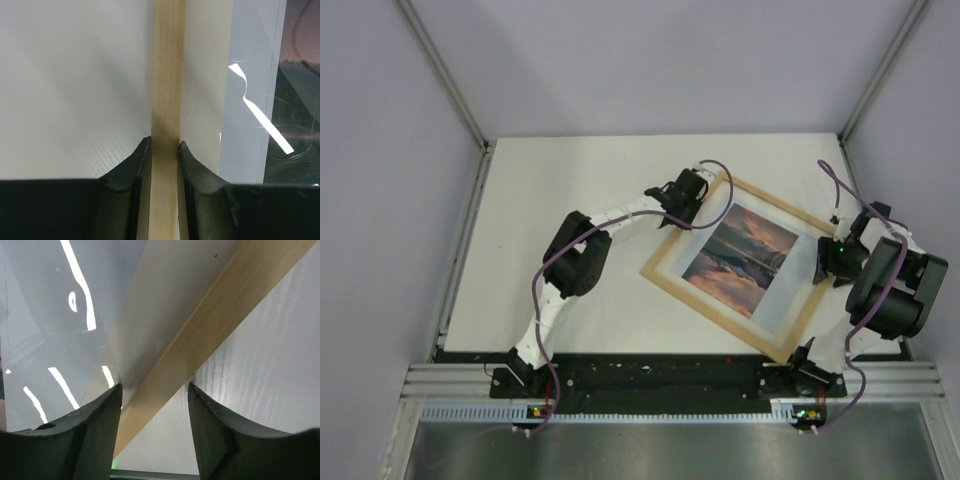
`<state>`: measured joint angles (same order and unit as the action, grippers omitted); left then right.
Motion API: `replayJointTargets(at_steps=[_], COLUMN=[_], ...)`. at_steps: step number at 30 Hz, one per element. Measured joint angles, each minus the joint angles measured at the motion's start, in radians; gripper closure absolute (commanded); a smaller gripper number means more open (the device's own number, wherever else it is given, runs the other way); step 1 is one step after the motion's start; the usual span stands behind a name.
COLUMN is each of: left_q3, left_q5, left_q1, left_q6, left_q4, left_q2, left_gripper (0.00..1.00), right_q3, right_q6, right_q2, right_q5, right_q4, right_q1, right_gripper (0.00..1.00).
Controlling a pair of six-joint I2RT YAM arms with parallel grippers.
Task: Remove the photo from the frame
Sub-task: Adjust the photo frame at the center of the board.
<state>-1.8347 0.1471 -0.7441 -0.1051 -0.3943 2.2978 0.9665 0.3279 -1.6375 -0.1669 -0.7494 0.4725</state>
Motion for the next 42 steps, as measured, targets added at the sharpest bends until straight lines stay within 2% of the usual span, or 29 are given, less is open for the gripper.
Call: replayJointTargets(at_steps=[3,6,9,20,22,24,25,35,42], left_q3=[-0.004,-0.004,0.0,0.118,0.147,0.166,0.171,0.164,0.107], left_q5=[0.0,0.005,0.019,0.062,0.064,0.065,0.067,0.076,0.082], left_q1=[0.0,0.0,0.004,0.028,0.029,0.03,0.03,0.032,0.033], left_q6=[-0.002,-0.006,-0.022,-0.078,-0.09,-0.103,-0.107,-0.111,-0.102], left_q4=[-0.004,-0.009,-0.005,0.034,0.04,0.042,0.042,0.026,-0.049], left_q2=[0.002,0.002,0.001,-0.069,-0.088,-0.1,-0.104,-0.105,-0.105], left_gripper=[0.87,0.87,0.87,0.85,0.85,0.97,1.0,1.0,1.0], right_q3=[0.031,0.097,0.203,0.595,0.638,0.686,0.707,0.756,0.763], right_q6=[-0.021,-0.056,-0.074,-0.076,-0.066,-0.057,-0.051,-0.037,-0.038], right_q2=[-0.029,-0.082,-0.159,-0.435,-0.463,-0.494,-0.507,-0.538,-0.531], right_q5=[0.029,0.06,0.099,0.205,0.222,0.238,0.246,0.271,0.256], right_q4=[-0.001,-0.007,0.002,0.0,0.001,0.001,0.002,0.014,0.015], right_q1=[-0.011,-0.039,-0.082,-0.246,-0.268,-0.289,-0.299,-0.325,-0.326], right_gripper=[0.68,0.78,0.82,0.84,0.88,0.96,0.99,1.0,1.0])
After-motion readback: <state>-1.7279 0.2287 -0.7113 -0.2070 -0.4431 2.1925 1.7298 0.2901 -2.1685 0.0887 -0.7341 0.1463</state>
